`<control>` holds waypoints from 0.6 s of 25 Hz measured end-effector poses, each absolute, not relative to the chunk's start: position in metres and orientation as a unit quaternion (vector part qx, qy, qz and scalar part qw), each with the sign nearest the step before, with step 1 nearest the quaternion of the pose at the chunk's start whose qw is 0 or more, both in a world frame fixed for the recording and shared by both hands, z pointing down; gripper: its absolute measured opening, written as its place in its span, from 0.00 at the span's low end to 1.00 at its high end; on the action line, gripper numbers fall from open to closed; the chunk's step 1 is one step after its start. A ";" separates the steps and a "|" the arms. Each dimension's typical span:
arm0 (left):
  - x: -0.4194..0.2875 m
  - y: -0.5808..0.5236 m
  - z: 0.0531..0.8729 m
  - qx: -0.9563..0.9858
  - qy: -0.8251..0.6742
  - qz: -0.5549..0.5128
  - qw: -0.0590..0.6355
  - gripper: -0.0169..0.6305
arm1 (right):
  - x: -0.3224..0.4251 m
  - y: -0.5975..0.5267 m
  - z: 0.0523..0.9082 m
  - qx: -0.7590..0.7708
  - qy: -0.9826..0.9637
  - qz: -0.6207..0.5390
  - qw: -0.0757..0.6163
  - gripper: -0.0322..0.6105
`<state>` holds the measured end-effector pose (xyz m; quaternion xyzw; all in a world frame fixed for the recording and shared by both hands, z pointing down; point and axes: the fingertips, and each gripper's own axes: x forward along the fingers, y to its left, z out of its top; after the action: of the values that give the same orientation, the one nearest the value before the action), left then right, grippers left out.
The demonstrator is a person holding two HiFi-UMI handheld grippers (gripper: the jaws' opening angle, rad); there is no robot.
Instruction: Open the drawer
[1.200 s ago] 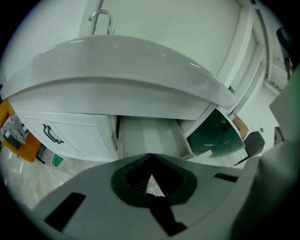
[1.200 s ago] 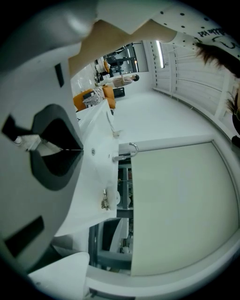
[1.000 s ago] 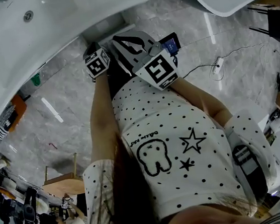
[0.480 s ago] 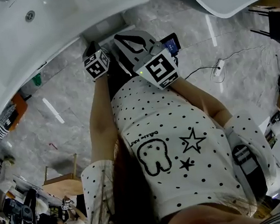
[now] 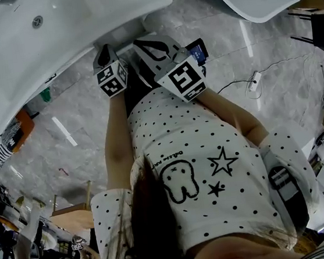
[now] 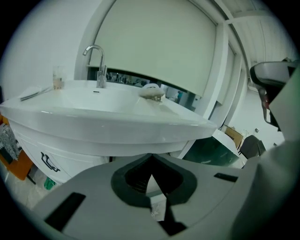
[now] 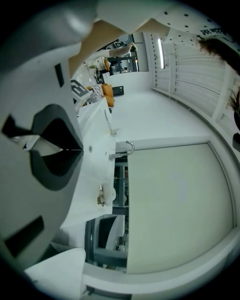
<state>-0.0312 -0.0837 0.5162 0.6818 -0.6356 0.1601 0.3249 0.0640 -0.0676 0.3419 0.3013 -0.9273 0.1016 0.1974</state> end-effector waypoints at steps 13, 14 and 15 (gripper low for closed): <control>-0.038 -0.091 0.444 0.723 -0.632 0.114 0.254 0.03 | 0.073 -0.078 0.336 0.349 -0.912 0.090 0.195 0.07; -0.039 -0.090 0.440 0.727 -0.628 0.111 0.254 0.03 | 0.072 -0.079 0.334 0.355 -0.910 0.090 0.196 0.07; -0.040 -0.091 0.435 0.730 -0.625 0.109 0.254 0.03 | 0.072 -0.081 0.332 0.362 -0.907 0.089 0.197 0.07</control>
<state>-0.0404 -0.0907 0.4353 0.7304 -0.6247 0.1087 0.2538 0.0718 -0.0809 0.3319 0.3623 -0.9067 0.0885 0.1968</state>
